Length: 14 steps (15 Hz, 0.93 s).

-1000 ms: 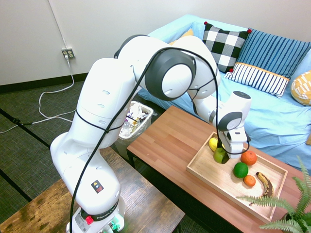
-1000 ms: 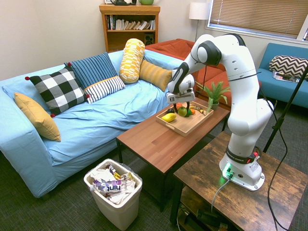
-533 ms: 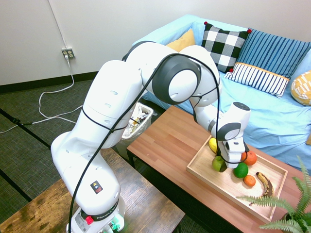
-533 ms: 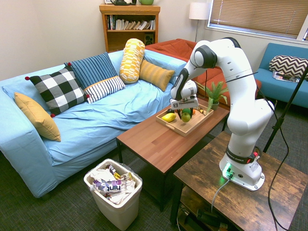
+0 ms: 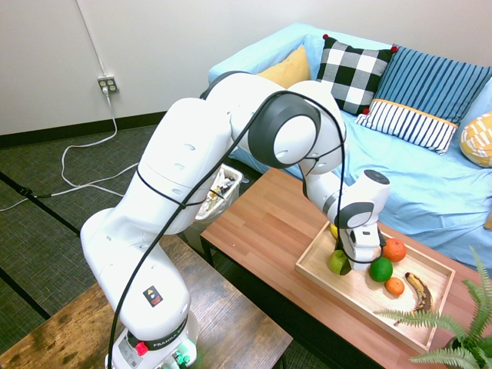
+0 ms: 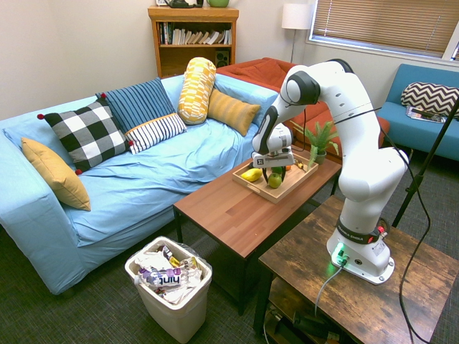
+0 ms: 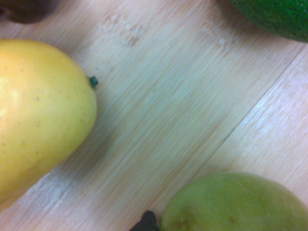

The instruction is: Put the apple in the tray

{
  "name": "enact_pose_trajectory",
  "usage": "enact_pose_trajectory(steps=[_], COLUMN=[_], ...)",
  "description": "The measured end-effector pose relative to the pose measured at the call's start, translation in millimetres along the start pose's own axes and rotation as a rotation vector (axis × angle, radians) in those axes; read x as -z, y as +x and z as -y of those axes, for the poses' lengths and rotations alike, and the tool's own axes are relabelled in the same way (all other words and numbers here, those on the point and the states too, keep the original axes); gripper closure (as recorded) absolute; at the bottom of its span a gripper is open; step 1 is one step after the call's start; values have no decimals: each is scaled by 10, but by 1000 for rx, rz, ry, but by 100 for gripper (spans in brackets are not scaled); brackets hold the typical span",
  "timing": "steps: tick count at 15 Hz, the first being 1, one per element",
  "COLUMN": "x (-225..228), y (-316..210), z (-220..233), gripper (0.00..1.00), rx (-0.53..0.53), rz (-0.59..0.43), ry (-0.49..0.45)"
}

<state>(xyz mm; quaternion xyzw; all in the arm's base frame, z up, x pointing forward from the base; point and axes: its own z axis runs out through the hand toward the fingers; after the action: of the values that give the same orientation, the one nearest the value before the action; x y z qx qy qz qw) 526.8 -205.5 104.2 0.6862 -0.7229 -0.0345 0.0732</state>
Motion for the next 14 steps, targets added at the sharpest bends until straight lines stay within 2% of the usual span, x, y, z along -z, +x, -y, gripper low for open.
enact_pose_trajectory(steps=[1, 10, 14], x=[2, 24, 289], y=[2, -14, 63], z=[2, 22, 0], gripper=[0, 0, 0], rx=[-1, 16, 21], rz=[0, 4, -5], ry=[1, 9, 51])
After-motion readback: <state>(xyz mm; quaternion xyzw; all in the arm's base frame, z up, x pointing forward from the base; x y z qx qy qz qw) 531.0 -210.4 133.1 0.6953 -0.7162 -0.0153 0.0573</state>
